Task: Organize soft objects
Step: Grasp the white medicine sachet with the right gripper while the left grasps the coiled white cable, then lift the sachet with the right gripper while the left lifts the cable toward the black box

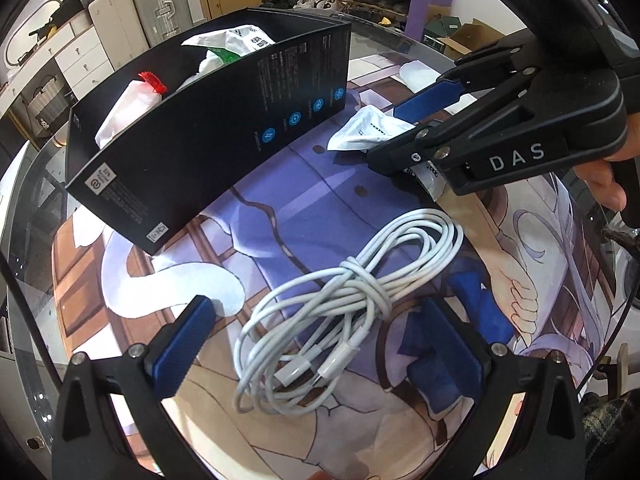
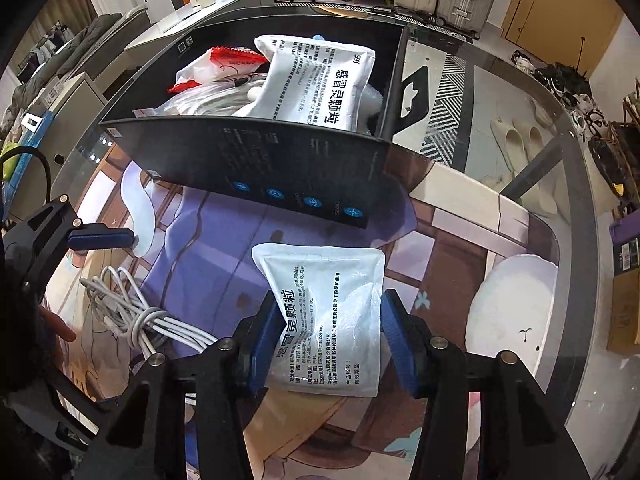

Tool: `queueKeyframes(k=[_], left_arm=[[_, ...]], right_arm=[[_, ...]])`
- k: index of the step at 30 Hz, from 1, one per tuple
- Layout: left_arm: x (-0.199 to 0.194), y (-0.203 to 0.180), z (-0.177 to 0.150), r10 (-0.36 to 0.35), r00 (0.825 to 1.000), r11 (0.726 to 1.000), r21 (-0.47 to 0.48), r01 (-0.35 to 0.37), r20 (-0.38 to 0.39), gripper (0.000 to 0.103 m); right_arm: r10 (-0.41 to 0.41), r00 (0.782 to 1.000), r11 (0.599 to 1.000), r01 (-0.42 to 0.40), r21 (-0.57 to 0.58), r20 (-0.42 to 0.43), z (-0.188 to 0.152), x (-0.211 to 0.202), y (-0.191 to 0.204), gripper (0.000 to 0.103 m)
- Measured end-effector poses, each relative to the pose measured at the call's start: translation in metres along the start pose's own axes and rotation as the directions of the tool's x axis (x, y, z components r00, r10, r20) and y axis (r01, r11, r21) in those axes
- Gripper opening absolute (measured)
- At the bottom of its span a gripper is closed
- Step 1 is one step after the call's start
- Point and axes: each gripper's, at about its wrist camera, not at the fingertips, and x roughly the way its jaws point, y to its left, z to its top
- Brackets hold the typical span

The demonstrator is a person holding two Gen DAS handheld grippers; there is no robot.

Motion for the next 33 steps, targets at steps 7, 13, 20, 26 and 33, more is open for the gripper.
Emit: queueKeyframes(k=[7, 13, 20, 26, 33], left_arm=[[0.003, 0.002, 0.005, -0.011, 1.000, 1.000, 0.023, 0.011, -0.010, 0.102], [0.001, -0.004, 0.008, -0.027, 1.000, 0.998, 0.056, 0.027, -0.013, 0.090], [-0.007, -0.016, 0.009, -0.050, 0.999, 0.994, 0.098, 0.051, -0.014, 0.057], [-0.011, -0.015, 0.005, -0.050, 0.999, 0.995, 0.090, 0.049, 0.003, 0.045], [-0.019, -0.001, -0.004, -0.082, 0.996, 0.996, 0.028, 0.081, 0.018, 0.022]], right_arm=[[0.006, 1.000, 1.000, -0.006, -0.029, 0.009, -0.012, -0.003, -0.003, 0.051], [-0.008, 1.000, 0.998, 0.008, -0.064, 0.004, -0.014, -0.004, 0.002, 0.051], [0.005, 1.000, 0.995, -0.004, -0.103, 0.011, -0.019, -0.008, 0.004, 0.051], [0.005, 1.000, 0.994, -0.005, -0.113, -0.003, -0.016, -0.009, 0.005, 0.051], [0.005, 1.000, 0.992, -0.009, -0.129, -0.030, -0.012, -0.009, 0.005, 0.050]])
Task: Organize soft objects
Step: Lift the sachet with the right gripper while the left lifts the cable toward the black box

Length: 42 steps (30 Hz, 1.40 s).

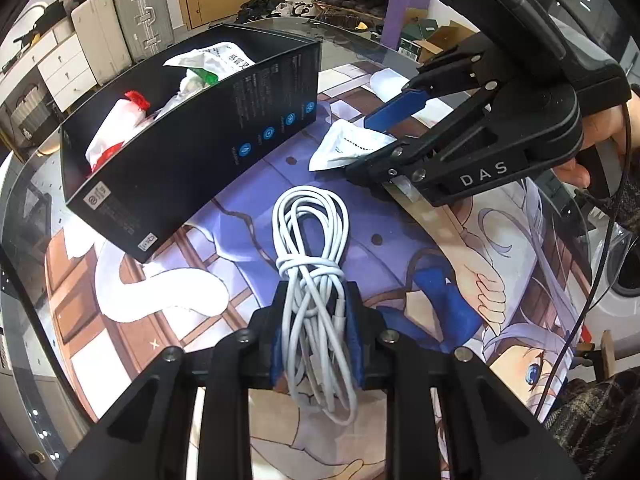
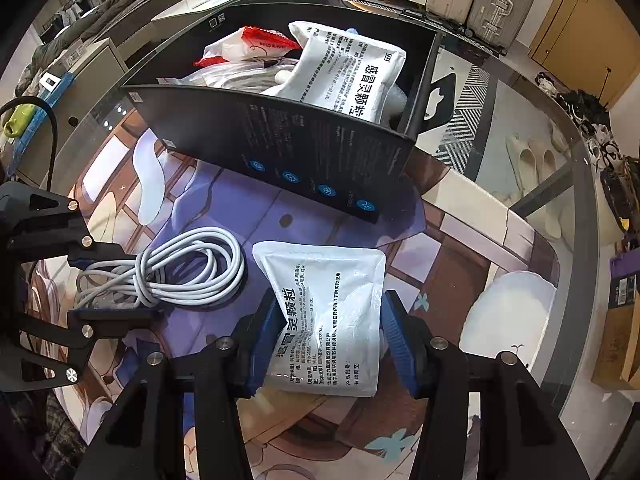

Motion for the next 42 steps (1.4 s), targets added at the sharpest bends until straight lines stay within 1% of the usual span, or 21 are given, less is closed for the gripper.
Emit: queueKeyframes(k=[4, 9, 14, 19, 23, 29, 30, 31, 32, 33, 42], left_arm=[[-0.003, 0.000, -0.004, 0.015, 1.000, 1.000, -0.011, -0.015, 0.006, 0.022], [-0.009, 0.009, -0.010, 0.002, 1.000, 0.998, -0.069, 0.000, 0.022, 0.022], [-0.012, 0.017, -0.017, 0.052, 0.998, 0.993, -0.103, -0.049, 0.028, 0.022], [-0.016, 0.023, -0.022, 0.098, 0.995, 0.987, -0.133, -0.094, 0.018, 0.022], [-0.019, 0.027, -0.025, 0.118, 0.993, 0.982, -0.151, -0.113, 0.027, 0.022], [-0.018, 0.031, -0.024, 0.120, 0.992, 0.980, -0.162, -0.114, 0.025, 0.022], [-0.020, 0.032, -0.024, 0.109, 0.994, 0.980, -0.169, -0.102, 0.030, 0.022], [-0.021, 0.033, -0.023, 0.101, 0.994, 0.980, -0.175, -0.093, 0.033, 0.022], [-0.024, 0.034, -0.025, 0.104, 0.994, 0.980, -0.174, -0.096, 0.038, 0.022], [-0.027, 0.034, -0.024, 0.113, 0.993, 0.980, -0.171, -0.104, 0.044, 0.022], [-0.030, 0.035, -0.023, 0.137, 0.990, 0.976, -0.175, -0.127, 0.045, 0.022]], right_arm=[[-0.002, 1.000, 1.000, 0.002, -0.015, -0.015, 0.003, 0.000, 0.002, 0.049], [-0.024, 1.000, 0.999, 0.024, -0.035, 0.003, 0.002, -0.001, 0.010, 0.044], [-0.036, 0.999, 0.998, 0.036, -0.047, -0.004, 0.002, -0.003, 0.015, 0.040], [-0.022, 0.999, 0.998, 0.020, -0.060, -0.023, 0.003, -0.005, 0.014, 0.038], [-0.017, 0.999, 0.997, 0.015, -0.070, -0.029, 0.004, -0.005, 0.014, 0.037], [-0.014, 1.000, 0.998, 0.014, -0.056, -0.009, 0.003, -0.008, 0.014, 0.034], [-0.016, 1.000, 0.998, 0.015, -0.058, -0.007, 0.002, -0.009, 0.014, 0.033], [-0.019, 1.000, 0.998, 0.018, -0.063, -0.007, 0.002, -0.010, 0.015, 0.025], [-0.009, 1.000, 0.998, 0.008, -0.063, -0.011, 0.002, -0.011, 0.016, 0.014], [-0.013, 1.000, 0.998, 0.012, -0.061, -0.018, 0.003, -0.011, 0.016, 0.012], [-0.017, 1.000, 0.998, 0.016, -0.061, -0.020, 0.001, -0.009, 0.018, 0.011]])
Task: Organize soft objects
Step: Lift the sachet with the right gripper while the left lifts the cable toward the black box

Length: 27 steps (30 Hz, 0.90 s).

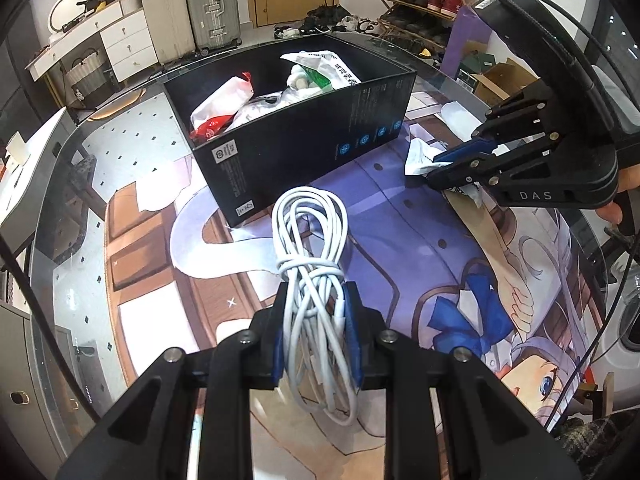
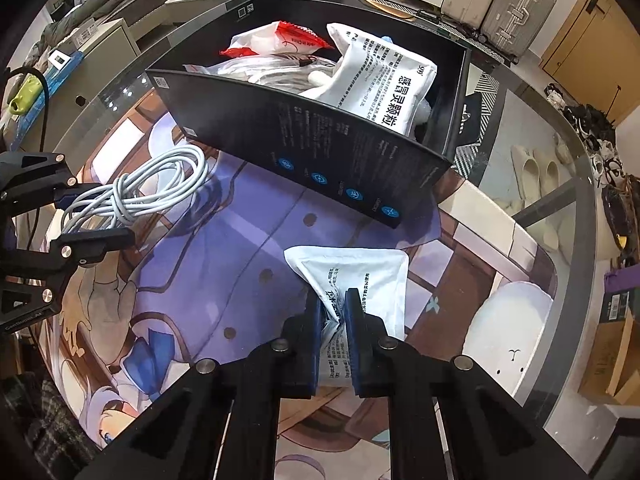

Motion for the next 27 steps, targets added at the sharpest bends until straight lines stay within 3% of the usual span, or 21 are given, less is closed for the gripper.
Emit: queueKeyframes(k=[19, 27], left_arm=[[-0.010, 0.000, 0.005, 0.014, 1.000, 1.000, -0.007, -0.014, 0.025, 0.022], [-0.020, 0.001, 0.013, 0.027, 0.999, 1.000, -0.010, -0.026, 0.044, 0.022]], right_arm=[[0.033, 0.999, 0.999, -0.032, -0.018, 0.041, 0.004, -0.033, 0.018, 0.009], [0.007, 0.998, 0.999, -0.005, -0.031, 0.067, 0.007, -0.060, 0.018, 0.009]])
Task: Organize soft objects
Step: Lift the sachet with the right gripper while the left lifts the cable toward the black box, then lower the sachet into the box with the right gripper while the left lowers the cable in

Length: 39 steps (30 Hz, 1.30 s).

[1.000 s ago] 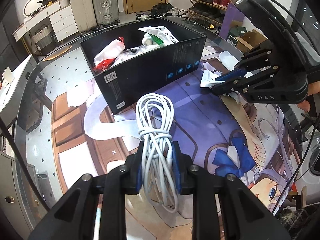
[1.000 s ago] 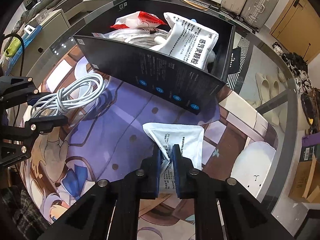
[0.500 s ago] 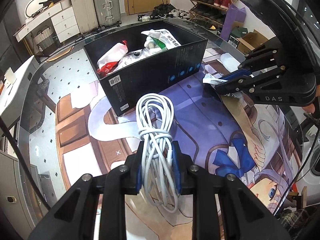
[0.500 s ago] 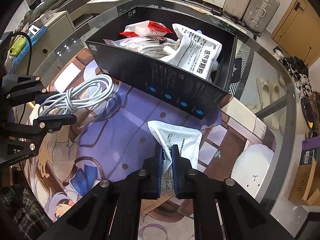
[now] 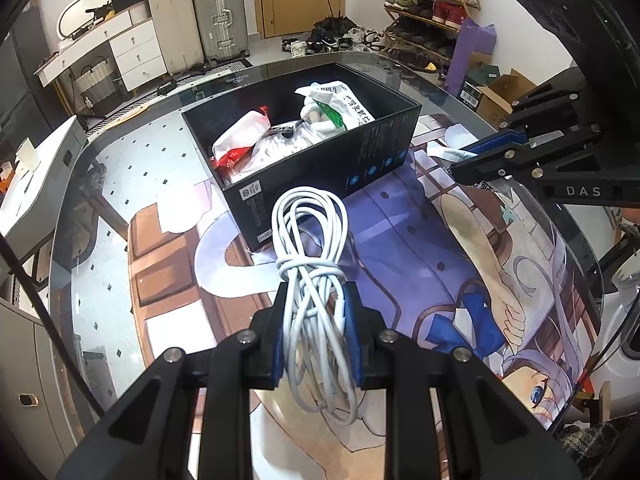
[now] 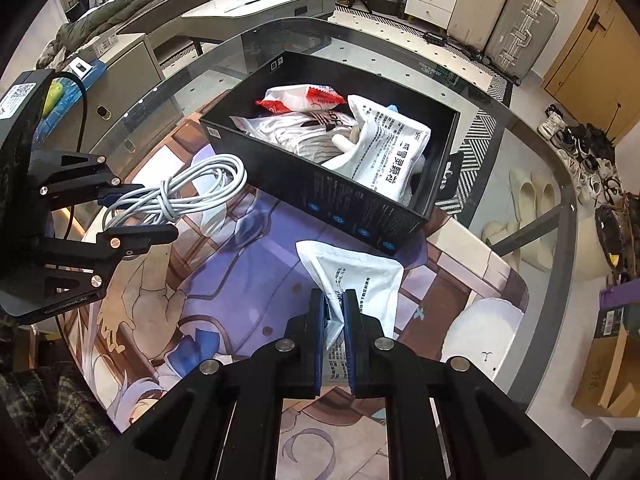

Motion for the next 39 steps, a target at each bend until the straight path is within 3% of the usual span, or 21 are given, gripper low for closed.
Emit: queueKeyframes(k=[21, 39], left_arm=[[-0.039, 0.002, 0.023, -0.012, 0.997, 1.000, 0.016, 0.010, 0.081, 0.022], [-0.032, 0.016, 0.066, 0.026, 0.994, 1.000, 0.005, -0.027, 0.102, 0.022]], right_arm=[[-0.031, 0.998, 0.999, 0.032, -0.039, 0.046, 0.034, -0.032, -0.004, 0.009], [-0.038, 0.997, 0.998, 0.042, -0.052, 0.072, 0.069, -0.041, -0.019, 0.009]])
